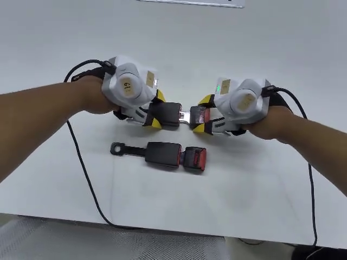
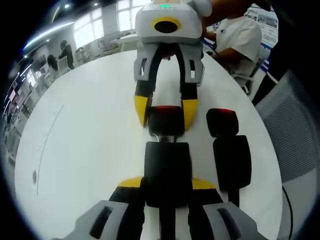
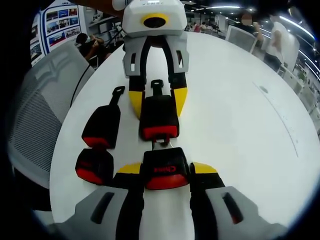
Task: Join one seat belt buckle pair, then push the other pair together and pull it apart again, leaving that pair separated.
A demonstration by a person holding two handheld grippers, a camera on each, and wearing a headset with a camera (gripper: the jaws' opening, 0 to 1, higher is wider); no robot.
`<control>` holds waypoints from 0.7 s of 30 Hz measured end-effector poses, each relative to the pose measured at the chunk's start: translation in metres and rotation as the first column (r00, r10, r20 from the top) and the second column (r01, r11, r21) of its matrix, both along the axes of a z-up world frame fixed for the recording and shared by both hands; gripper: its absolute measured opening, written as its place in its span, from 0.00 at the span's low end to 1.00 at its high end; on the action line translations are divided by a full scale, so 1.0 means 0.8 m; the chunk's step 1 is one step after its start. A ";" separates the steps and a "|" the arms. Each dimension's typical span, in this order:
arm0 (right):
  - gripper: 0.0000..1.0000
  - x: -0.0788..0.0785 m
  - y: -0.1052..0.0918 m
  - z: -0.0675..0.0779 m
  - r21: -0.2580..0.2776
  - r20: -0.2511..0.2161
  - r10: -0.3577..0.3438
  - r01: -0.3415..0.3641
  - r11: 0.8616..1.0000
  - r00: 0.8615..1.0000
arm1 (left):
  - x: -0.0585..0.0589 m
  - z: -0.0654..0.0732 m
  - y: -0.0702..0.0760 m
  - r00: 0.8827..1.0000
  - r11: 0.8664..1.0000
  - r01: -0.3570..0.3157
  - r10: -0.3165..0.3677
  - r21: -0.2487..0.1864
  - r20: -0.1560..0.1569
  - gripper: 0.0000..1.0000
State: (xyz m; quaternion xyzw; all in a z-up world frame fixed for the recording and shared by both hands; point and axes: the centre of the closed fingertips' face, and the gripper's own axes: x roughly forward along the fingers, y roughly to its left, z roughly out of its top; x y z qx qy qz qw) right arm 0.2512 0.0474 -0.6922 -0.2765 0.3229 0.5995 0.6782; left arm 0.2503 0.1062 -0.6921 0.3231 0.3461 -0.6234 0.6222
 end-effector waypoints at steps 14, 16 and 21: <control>0.34 -0.001 0.017 -0.004 -0.004 0.007 -0.030 0.030 1.000 1.000 | -0.001 0.001 0.003 1.000 1.000 0.001 -0.001 0.007 -0.006 0.33; 0.34 -0.001 0.016 -0.004 -0.005 0.006 -0.032 0.032 0.999 0.999 | -0.001 0.001 0.003 1.000 1.000 0.000 0.000 0.008 -0.007 0.33; 0.34 0.000 0.016 -0.005 -0.003 0.007 -0.027 0.027 1.000 1.000 | -0.002 0.002 0.002 1.000 1.000 -0.001 0.001 0.014 -0.007 0.33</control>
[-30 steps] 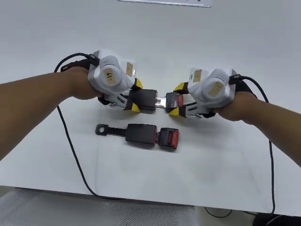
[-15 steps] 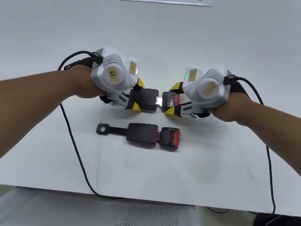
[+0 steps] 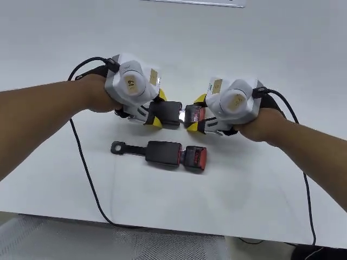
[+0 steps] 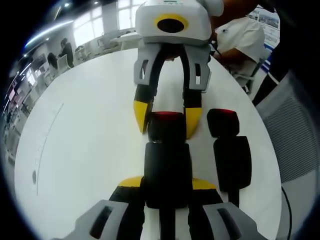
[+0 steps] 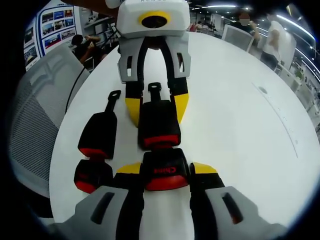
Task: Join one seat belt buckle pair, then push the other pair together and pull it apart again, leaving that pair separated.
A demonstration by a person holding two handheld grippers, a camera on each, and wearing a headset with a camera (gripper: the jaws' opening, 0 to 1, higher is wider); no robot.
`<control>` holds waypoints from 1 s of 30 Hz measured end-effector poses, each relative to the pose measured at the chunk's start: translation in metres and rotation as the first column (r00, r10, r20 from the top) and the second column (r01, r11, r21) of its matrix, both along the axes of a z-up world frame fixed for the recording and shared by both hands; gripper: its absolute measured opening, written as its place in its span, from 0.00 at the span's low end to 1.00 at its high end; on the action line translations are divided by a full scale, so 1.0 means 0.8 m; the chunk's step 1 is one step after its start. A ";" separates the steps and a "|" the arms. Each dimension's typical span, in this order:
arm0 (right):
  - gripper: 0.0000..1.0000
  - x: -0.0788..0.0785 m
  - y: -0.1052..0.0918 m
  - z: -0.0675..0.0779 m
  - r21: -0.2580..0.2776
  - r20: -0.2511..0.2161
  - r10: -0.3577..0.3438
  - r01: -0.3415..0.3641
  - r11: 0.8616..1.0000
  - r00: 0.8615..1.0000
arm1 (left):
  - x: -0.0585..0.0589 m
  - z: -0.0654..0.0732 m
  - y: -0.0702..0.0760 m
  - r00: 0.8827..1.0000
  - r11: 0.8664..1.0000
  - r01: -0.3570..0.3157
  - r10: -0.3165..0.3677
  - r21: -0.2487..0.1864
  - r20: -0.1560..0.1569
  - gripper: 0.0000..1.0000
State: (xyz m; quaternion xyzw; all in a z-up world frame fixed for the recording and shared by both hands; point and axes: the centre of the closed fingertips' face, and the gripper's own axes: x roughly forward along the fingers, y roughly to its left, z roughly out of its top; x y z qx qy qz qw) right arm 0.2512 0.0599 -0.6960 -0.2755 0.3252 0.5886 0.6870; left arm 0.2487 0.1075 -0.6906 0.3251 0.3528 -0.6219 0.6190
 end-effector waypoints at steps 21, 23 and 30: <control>0.34 0.002 -0.003 0.001 0.014 0.000 0.007 -0.007 1.000 1.000 | 0.002 -0.001 0.001 1.000 1.000 0.005 -0.005 -0.012 -0.008 0.33; 0.34 0.002 -0.002 0.002 0.013 0.000 0.007 -0.007 1.000 1.000 | 0.002 -0.001 0.001 1.000 1.000 0.004 -0.004 -0.014 -0.009 0.33; 0.34 0.002 -0.001 0.004 0.024 0.000 0.003 -0.003 1.000 1.000 | 0.003 -0.001 0.001 1.000 1.000 0.007 -0.007 -0.023 -0.013 0.34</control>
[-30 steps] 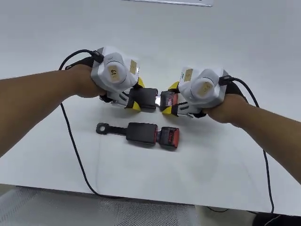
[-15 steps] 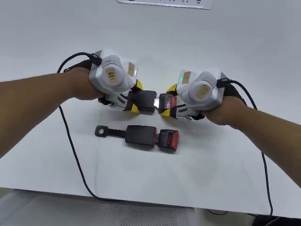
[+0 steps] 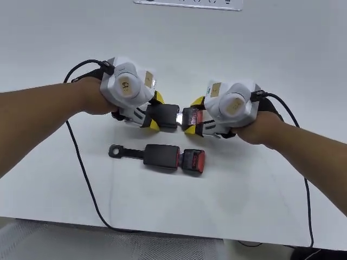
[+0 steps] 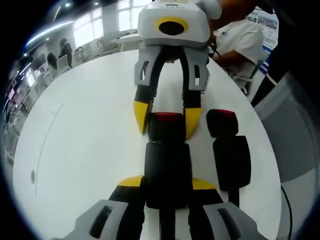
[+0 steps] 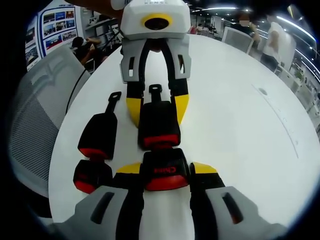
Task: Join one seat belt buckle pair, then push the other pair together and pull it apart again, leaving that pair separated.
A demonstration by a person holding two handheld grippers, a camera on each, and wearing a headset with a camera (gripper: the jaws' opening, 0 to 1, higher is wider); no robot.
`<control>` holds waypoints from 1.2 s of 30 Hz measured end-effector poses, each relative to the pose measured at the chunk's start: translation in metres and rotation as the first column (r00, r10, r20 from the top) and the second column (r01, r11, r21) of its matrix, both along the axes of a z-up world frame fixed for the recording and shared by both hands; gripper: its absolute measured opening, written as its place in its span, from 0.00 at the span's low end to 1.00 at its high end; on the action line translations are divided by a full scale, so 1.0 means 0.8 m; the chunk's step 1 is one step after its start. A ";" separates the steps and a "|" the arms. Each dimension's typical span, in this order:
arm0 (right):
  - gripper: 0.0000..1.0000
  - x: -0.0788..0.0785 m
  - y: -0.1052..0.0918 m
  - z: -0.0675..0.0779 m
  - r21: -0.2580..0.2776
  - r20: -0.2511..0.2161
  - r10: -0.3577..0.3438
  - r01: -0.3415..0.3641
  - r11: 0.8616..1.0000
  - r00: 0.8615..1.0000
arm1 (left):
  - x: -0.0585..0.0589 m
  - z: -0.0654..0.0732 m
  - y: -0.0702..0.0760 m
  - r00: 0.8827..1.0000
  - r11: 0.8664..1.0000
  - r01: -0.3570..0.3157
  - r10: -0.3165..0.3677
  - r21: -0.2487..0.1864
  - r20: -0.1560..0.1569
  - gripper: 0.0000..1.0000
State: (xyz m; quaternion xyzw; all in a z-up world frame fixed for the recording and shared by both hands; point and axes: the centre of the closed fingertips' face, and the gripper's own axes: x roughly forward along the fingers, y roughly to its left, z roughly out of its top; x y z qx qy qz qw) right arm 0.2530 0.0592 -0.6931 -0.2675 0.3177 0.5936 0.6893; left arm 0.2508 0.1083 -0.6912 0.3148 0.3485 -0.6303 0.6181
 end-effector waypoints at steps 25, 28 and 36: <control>0.35 -0.002 -0.004 0.001 0.010 0.002 -0.006 0.006 1.000 1.000 | -0.003 0.002 -0.001 1.000 1.000 -0.011 0.011 -0.006 -0.008 0.34; 0.35 -0.002 -0.010 0.000 0.009 0.002 -0.010 0.010 1.000 1.000 | -0.003 0.002 -0.001 1.000 1.000 -0.009 0.009 -0.005 -0.008 0.34; 0.35 -0.001 -0.024 -0.001 0.024 -0.002 -0.019 0.019 1.000 1.000 | -0.004 0.002 -0.003 0.999 1.000 -0.030 0.030 -0.010 -0.016 0.34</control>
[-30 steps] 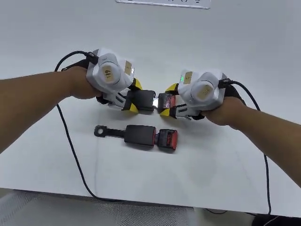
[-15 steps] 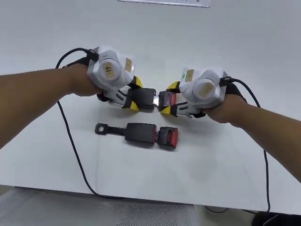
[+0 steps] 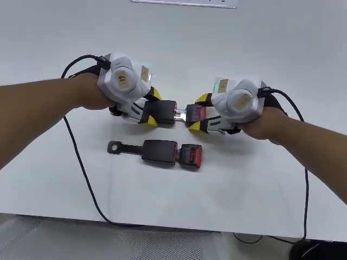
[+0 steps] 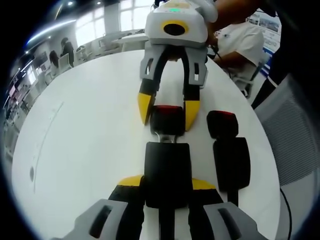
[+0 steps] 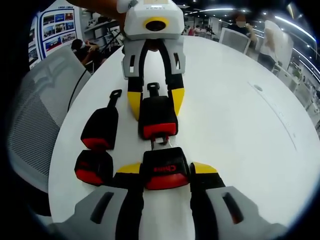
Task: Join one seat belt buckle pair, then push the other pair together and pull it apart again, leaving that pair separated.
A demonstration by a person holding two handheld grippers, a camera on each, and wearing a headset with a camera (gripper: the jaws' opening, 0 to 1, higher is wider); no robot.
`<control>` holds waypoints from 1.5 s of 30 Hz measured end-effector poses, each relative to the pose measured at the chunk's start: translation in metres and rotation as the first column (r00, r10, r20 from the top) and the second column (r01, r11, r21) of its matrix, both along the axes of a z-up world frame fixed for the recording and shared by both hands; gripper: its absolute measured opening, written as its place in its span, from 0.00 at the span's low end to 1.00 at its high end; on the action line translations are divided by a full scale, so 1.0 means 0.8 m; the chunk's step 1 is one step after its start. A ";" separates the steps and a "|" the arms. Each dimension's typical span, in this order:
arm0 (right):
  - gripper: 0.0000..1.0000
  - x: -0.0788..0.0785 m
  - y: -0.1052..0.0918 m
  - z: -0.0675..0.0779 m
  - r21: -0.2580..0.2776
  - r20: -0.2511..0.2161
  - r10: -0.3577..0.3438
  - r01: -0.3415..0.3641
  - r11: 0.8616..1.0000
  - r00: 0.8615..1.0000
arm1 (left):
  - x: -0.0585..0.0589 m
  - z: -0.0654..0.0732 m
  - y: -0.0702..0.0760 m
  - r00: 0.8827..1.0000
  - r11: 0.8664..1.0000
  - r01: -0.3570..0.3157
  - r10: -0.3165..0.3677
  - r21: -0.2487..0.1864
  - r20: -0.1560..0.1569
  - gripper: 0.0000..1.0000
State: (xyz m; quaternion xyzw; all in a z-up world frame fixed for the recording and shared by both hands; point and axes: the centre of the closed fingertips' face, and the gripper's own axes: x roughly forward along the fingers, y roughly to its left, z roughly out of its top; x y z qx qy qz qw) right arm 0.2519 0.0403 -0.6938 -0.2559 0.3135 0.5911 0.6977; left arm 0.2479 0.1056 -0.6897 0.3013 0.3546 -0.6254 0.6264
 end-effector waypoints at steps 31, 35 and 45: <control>0.35 -0.004 -0.058 -0.004 0.006 0.012 -0.010 0.010 1.000 1.000 | 0.002 -0.001 0.002 1.000 1.000 -0.005 0.005 0.011 0.009 0.34; 0.35 -0.005 -0.067 -0.003 0.008 0.012 -0.013 0.013 1.000 1.000 | 0.003 -0.001 0.002 1.000 1.000 -0.006 0.006 0.010 0.009 0.34; 0.35 -0.006 -0.093 0.003 0.004 0.008 -0.018 0.018 1.000 1.000 | 0.002 -0.001 0.001 1.000 1.000 -0.005 0.005 0.011 0.009 0.34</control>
